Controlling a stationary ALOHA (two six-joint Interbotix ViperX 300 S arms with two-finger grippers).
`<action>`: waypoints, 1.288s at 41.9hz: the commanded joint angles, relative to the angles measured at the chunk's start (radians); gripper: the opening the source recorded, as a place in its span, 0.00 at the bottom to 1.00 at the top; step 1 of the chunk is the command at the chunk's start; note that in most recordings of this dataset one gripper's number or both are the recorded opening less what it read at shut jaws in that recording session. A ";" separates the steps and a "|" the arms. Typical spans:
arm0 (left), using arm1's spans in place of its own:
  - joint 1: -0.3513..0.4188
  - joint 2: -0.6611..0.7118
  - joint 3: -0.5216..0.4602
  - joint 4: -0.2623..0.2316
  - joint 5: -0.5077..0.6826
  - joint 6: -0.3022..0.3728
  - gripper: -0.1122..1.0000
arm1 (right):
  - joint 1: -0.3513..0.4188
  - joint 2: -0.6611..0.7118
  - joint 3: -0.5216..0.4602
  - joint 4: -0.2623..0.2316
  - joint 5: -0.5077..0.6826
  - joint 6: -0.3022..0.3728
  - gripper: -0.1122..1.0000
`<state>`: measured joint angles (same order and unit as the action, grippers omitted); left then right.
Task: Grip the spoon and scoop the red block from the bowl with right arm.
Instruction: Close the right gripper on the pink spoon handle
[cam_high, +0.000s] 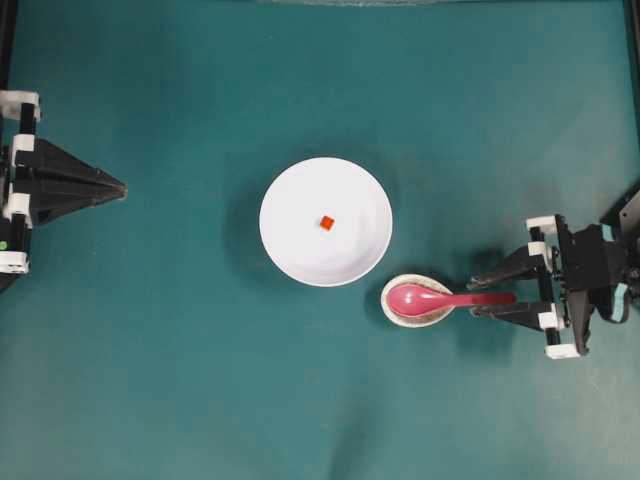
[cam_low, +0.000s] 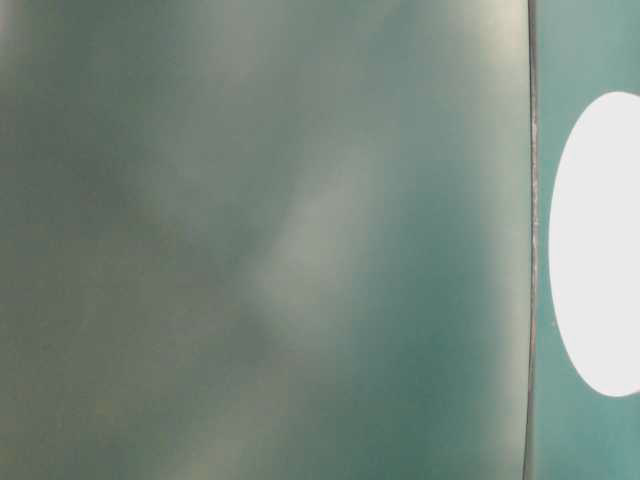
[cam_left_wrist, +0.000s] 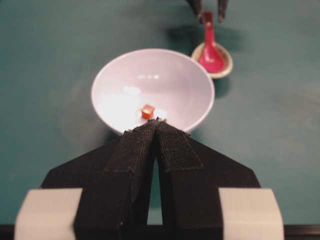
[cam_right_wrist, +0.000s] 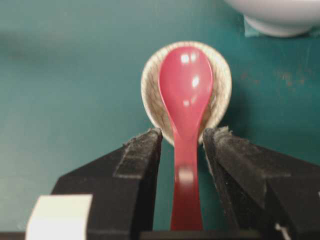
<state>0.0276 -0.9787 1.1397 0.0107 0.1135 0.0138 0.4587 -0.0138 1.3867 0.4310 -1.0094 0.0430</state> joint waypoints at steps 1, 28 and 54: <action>0.003 0.011 -0.029 0.003 -0.009 0.002 0.10 | 0.005 0.020 -0.012 0.006 -0.008 -0.003 0.52; 0.002 0.012 -0.028 0.003 -0.005 0.002 0.10 | 0.005 0.109 -0.026 0.028 -0.028 -0.046 0.52; 0.014 0.012 -0.028 0.003 -0.005 0.002 0.10 | 0.028 0.109 -0.035 0.025 -0.051 -0.103 0.52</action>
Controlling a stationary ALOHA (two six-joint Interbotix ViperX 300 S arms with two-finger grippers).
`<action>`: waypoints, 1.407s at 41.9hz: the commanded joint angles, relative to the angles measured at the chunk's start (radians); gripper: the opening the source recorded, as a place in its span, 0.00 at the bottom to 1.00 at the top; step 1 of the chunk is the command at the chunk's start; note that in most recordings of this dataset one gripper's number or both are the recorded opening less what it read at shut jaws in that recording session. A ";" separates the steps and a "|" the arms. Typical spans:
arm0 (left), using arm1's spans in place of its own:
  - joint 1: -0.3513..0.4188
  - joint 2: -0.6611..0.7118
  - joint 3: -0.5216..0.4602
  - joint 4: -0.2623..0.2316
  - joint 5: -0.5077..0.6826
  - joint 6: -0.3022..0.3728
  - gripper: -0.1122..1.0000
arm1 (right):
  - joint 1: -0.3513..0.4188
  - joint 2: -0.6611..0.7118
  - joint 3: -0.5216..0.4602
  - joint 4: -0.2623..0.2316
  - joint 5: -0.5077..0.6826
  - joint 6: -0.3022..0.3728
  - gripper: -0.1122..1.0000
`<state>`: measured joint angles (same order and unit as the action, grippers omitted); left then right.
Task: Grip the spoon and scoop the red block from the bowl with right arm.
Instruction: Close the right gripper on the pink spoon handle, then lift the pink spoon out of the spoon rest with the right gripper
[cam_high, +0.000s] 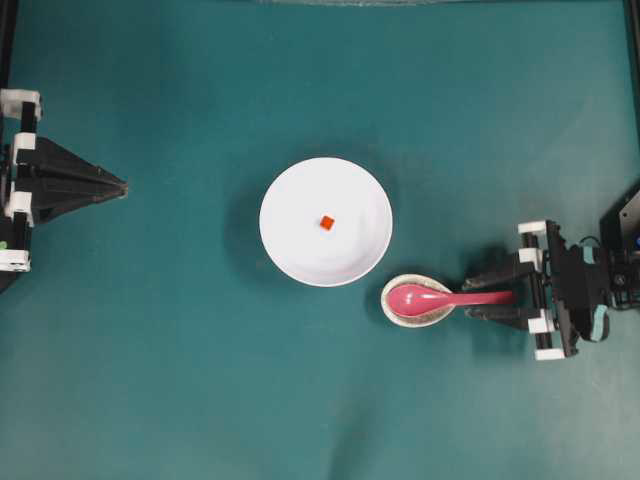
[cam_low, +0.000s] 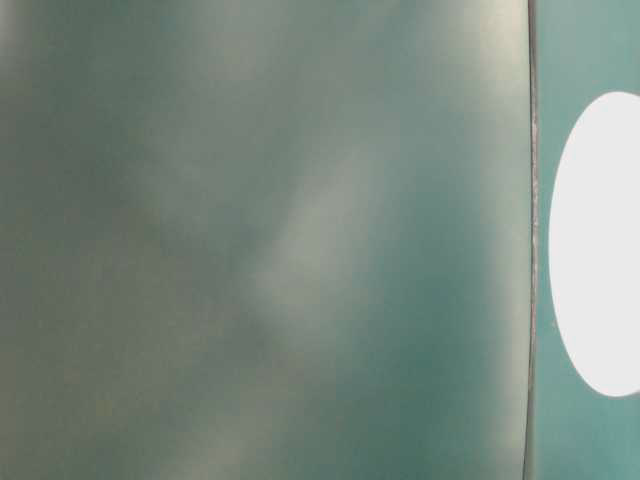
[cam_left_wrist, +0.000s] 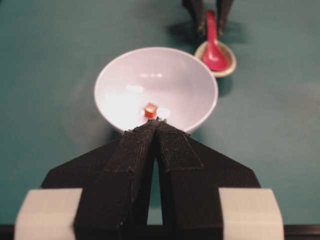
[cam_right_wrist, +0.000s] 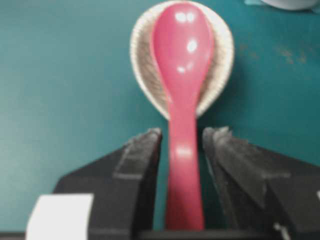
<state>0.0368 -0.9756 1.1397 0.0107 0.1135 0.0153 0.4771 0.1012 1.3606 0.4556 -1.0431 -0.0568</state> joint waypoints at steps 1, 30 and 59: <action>0.005 0.009 -0.028 0.003 -0.005 0.000 0.10 | 0.009 -0.006 -0.009 0.000 -0.017 -0.005 0.52; 0.005 0.009 -0.025 0.003 -0.005 0.000 0.10 | 0.011 -0.006 -0.003 0.038 -0.014 -0.008 0.45; 0.006 0.009 -0.026 0.003 -0.003 -0.002 0.10 | 0.011 -0.060 0.003 0.035 -0.009 -0.008 0.32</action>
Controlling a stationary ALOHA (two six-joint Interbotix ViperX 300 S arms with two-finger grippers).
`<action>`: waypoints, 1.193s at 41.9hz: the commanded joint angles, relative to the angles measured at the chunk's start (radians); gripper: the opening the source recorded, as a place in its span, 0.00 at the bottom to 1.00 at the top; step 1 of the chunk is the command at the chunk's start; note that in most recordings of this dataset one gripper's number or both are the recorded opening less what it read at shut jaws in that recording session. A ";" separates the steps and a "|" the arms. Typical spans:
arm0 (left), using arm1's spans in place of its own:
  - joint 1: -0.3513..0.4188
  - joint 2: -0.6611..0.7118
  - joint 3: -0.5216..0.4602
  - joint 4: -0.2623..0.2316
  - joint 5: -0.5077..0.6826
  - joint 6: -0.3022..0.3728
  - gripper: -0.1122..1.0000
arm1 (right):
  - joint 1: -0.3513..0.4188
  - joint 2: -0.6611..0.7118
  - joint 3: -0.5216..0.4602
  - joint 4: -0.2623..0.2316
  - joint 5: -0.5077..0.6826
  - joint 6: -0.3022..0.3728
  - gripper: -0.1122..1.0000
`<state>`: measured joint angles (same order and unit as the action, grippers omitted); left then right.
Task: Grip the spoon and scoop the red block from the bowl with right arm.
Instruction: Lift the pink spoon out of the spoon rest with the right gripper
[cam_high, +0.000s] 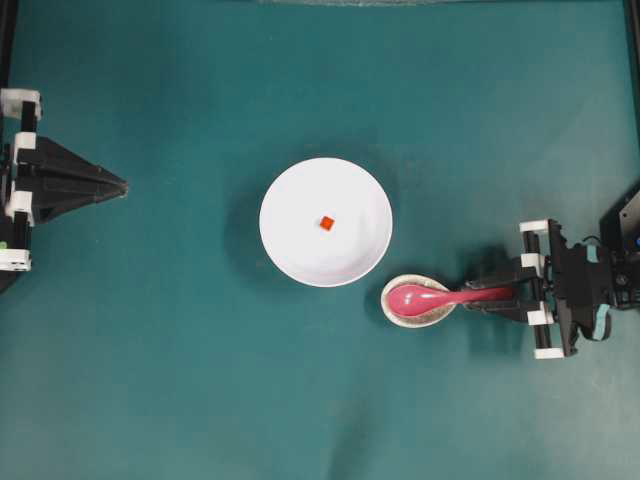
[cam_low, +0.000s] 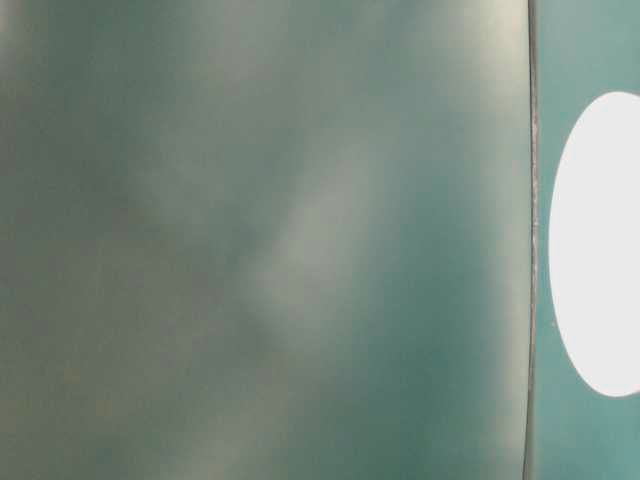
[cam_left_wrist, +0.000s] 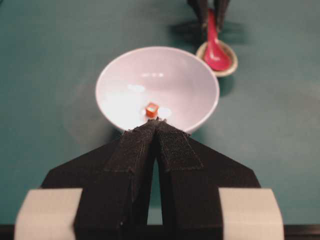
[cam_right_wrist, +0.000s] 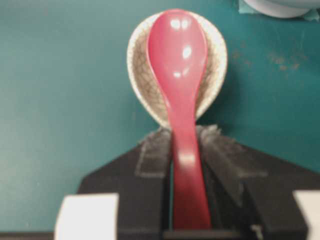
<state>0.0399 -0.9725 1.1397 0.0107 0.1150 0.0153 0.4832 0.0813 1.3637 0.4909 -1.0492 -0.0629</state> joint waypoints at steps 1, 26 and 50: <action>0.002 0.006 -0.026 0.003 -0.006 -0.002 0.10 | 0.005 -0.049 0.002 0.000 0.000 -0.002 0.32; 0.003 0.008 -0.025 0.003 -0.006 -0.003 0.10 | -0.067 -0.522 -0.057 0.000 0.402 -0.107 0.32; 0.002 0.008 -0.023 0.003 -0.006 -0.002 0.10 | -0.436 -0.836 -0.311 -0.017 1.137 -0.258 0.32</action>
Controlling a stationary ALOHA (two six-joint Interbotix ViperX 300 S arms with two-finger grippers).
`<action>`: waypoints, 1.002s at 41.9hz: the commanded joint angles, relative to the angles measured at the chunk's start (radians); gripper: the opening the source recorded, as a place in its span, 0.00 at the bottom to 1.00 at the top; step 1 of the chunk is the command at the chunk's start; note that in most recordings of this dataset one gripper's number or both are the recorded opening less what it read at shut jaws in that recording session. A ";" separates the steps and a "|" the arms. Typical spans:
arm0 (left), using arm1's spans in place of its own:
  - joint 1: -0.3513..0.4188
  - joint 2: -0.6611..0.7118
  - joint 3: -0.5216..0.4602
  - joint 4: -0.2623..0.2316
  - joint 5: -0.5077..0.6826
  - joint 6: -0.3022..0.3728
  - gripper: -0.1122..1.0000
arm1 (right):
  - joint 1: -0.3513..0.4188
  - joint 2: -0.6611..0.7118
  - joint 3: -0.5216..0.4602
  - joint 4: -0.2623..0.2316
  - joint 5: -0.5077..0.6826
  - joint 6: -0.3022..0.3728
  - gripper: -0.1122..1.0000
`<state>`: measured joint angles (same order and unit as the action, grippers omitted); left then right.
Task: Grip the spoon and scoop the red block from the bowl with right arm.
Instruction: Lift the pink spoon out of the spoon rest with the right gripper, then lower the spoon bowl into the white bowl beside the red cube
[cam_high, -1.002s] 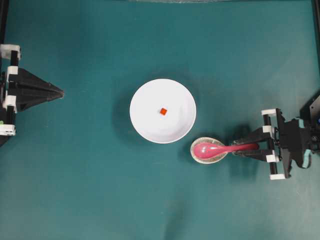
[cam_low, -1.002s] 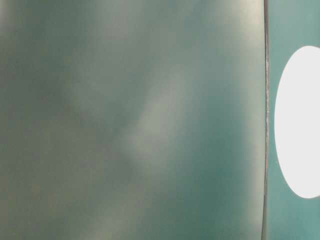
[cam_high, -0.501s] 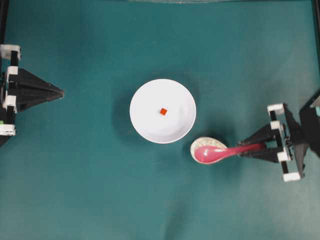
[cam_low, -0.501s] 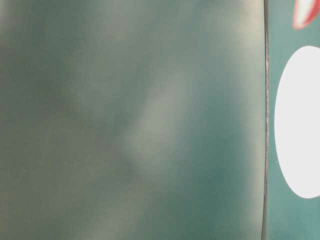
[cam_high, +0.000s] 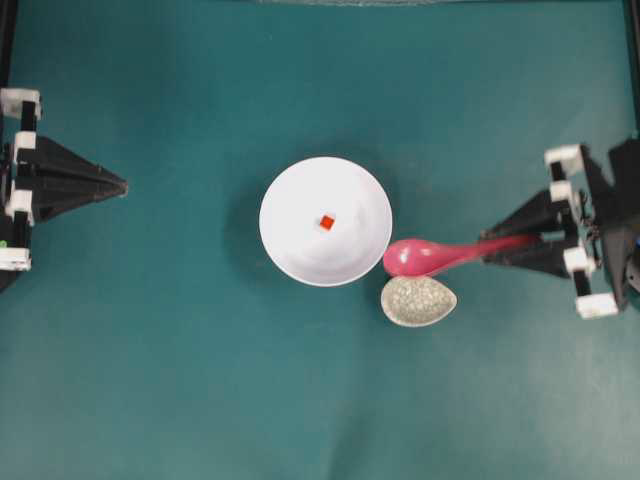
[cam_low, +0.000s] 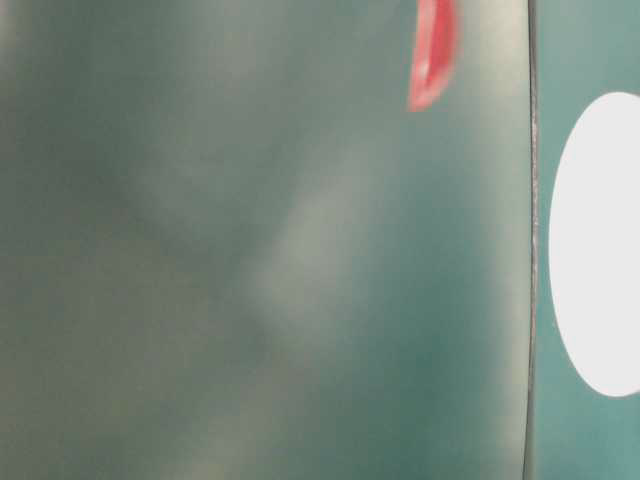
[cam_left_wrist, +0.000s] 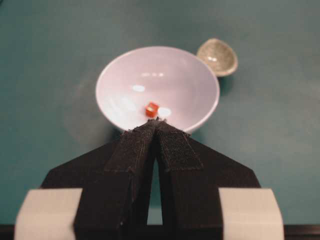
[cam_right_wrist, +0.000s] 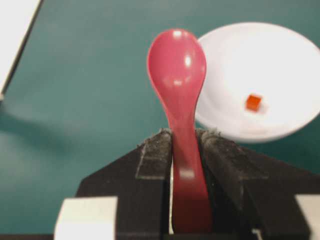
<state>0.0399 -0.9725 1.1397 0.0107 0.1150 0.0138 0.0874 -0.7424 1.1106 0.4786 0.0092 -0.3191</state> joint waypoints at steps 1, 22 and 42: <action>0.002 0.008 -0.023 0.003 -0.006 0.000 0.10 | -0.049 -0.015 -0.069 -0.006 0.098 -0.002 0.32; 0.002 0.011 -0.021 0.003 -0.008 0.002 0.10 | -0.259 0.038 -0.275 -0.021 0.460 0.009 0.32; 0.003 0.005 -0.021 0.003 -0.005 0.002 0.10 | -0.275 0.311 -0.414 -0.066 0.500 0.008 0.32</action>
<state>0.0399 -0.9710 1.1397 0.0107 0.1150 0.0123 -0.1841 -0.4648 0.7455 0.4234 0.5031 -0.3114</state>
